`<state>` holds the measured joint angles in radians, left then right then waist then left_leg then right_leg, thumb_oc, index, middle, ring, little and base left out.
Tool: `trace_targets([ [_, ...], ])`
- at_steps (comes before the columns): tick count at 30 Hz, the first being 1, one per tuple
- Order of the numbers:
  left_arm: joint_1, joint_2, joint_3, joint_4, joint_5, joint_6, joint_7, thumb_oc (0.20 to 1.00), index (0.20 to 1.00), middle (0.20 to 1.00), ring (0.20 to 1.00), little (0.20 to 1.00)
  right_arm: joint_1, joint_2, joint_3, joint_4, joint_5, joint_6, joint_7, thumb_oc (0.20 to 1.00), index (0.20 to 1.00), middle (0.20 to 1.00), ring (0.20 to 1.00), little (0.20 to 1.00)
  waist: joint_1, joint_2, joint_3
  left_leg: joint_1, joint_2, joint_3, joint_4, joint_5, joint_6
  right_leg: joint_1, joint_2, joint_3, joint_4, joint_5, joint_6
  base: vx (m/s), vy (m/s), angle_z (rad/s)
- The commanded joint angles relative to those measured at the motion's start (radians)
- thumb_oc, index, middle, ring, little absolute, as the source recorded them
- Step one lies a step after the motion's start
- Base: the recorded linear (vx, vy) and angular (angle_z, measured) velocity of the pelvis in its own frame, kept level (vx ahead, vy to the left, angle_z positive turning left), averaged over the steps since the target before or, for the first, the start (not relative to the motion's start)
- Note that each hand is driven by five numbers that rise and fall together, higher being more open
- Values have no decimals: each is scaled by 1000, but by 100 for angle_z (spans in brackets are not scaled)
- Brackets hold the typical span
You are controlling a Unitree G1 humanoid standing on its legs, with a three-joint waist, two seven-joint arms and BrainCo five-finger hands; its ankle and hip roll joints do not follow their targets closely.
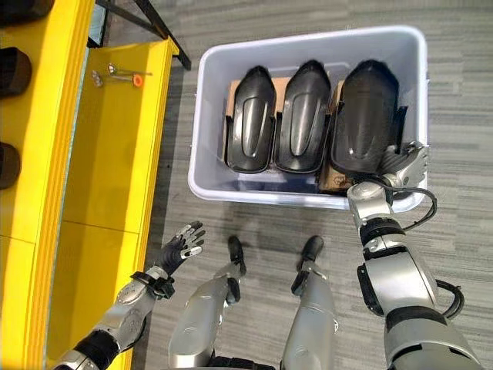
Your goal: Move parts from the plastic box to the shelf.
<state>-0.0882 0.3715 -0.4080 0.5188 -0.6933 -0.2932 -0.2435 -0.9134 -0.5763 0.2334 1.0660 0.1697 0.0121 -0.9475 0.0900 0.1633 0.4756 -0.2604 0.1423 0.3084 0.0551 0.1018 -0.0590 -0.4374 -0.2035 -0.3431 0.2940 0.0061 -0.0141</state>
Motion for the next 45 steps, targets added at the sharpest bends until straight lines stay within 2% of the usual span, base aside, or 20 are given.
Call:
trace_targets([
  [1,19,46,-6,-21,31,-44,-38,1000,1000,1000,1000,1000,-42,-78,-17,-87,-89,-69,-38,200,200,200,200,200,6,-18,44,11,0,-23,28,-43,-27,75,-2,44,81,-103,88,80,-15,-10],
  [6,75,55,11,-9,50,-46,-59,1000,1000,1000,1000,1000,-23,-127,-35,-154,-124,-56,11,200,200,200,200,200,11,-47,-2,122,10,-19,-34,-21,-40,214,11,29,-4,-93,86,122,2,-4],
  [12,118,49,38,18,69,-44,-70,1000,1000,1000,1000,1000,27,-147,-35,-202,-126,-59,150,200,200,200,200,200,17,-73,-68,201,11,-14,-77,-8,-45,323,20,11,-66,-87,84,148,48,2],
  [13,132,42,62,34,63,-41,-80,1000,1000,1000,1000,1000,63,-131,-26,-227,-111,-73,246,200,200,200,200,200,18,-88,-103,231,11,-13,-85,-7,-45,368,23,5,-87,-84,83,199,103,7],
  [16,147,31,82,42,85,-35,-83,1000,1000,1000,1000,1000,124,-92,-15,-269,-88,-75,319,200,200,200,200,200,16,-104,-134,259,9,-11,-92,-7,-42,409,26,3,-111,-78,83,160,118,2],
  [17,160,20,106,50,92,-24,-80,1000,1000,1000,1000,1000,176,-54,-6,-317,-78,-73,367,200,200,200,200,200,13,-112,-160,271,15,9,-98,6,-32,430,31,-12,-135,-53,76,165,134,-3],
  [18,164,18,108,54,93,-24,-81,1000,1000,1000,1000,1000,185,-48,-5,-322,-75,-76,379,200,200,200,200,200,12,-117,-166,285,10,-1,-102,-7,-41,442,28,-2,-135,-70,86,129,184,-3],
  [20,178,2,134,66,112,-25,-82,1000,1000,1000,1000,1000,258,15,18,-384,-14,-98,437,200,200,200,200,200,9,-125,-193,303,12,17,-114,3,-27,467,32,-15,-167,-41,81,94,168,-5],
  [24,202,-19,165,75,132,-46,-66,1000,1000,1000,1000,1000,378,112,58,-501,24,-125,500,200,200,200,200,200,0,-139,-229,345,-2,34,-132,-8,-13,509,21,-19,-207,-13,101,73,176,-2],
  [27,207,-22,177,73,136,-55,-63,1000,1000,1000,1000,1000,422,144,65,-543,56,-139,535,200,200,200,200,200,-5,-145,-239,369,-16,30,-137,-32,-13,527,9,-13,-214,-17,122,50,209,0],
  [29,206,-15,189,59,154,-71,-57,1000,1000,1000,1000,1000,516,224,91,-627,98,-175,574,200,200,200,200,200,-11,-150,-253,390,-54,42,-142,-59,22,531,-22,-16,-209,12,158,-77,379,3],
  [31,200,-3,190,51,149,-72,-49,1000,1000,1000,1000,1000,547,265,103,-645,134,-183,591,200,200,200,200,200,-9,-150,-252,394,-67,49,-142,-72,40,514,-44,-27,-163,24,170,-95,201,10],
  [34,194,4,189,47,148,-70,-39,1000,1000,1000,1000,1000,555,297,121,-647,178,-184,589,200,200,200,200,200,-4,-151,-251,394,-76,50,-142,-81,52,502,-42,-31,-124,33,173,-63,63,8],
  [35,191,8,188,44,146,-67,-34,1000,1000,1000,1000,1000,563,308,128,-654,186,-186,586,200,200,200,200,200,-7,-149,-250,393,-78,44,-142,-83,57,499,-11,-20,-117,5,164,-65,-38,12],
  [36,192,-2,172,35,152,-55,-23,1000,1000,1000,1000,1000,597,316,152,-680,204,-192,571,200,200,200,200,200,-24,-158,-254,378,-106,-6,-142,-72,64,508,136,55,-175,-29,86,-51,-62,11],
  [37,201,-12,168,29,160,-52,-21,1000,1000,1000,1000,1000,613,319,156,-690,213,-194,572,200,200,200,200,200,-30,-163,-256,376,-119,-25,-142,-71,62,514,169,79,-200,-27,73,-39,-129,110],
  [38,209,-21,166,27,181,-52,-28,1000,1000,1000,1000,1000,642,317,146,-697,222,-203,608,200,200,200,200,200,-39,-169,-270,357,-144,-65,-142,-67,59,519,193,129,-273,3,63,-5,-101,135],
  [42,192,-21,169,20,162,-39,-53,1000,1000,1000,1000,1000,640,331,167,-688,259,-213,641,200,200,200,200,200,-32,-153,-277,314,-141,-98,-142,-44,47,496,186,139,-295,16,63,-114,-133,72],
  [44,178,-18,159,13,174,-35,-62,1000,1000,1000,1000,1000,648,347,167,-689,278,-214,635,200,200,200,200,200,-43,-139,-270,310,-142,-61,-140,-42,48,492,175,118,-291,16,65,-129,-53,29],
  [45,162,-18,145,4,214,-21,-110,1000,1000,1000,1000,1000,687,356,157,-720,283,-214,587,200,200,200,200,200,-88,-135,-272,342,-108,106,-121,-50,27,514,147,40,-294,1,78,-65,22,41],
])
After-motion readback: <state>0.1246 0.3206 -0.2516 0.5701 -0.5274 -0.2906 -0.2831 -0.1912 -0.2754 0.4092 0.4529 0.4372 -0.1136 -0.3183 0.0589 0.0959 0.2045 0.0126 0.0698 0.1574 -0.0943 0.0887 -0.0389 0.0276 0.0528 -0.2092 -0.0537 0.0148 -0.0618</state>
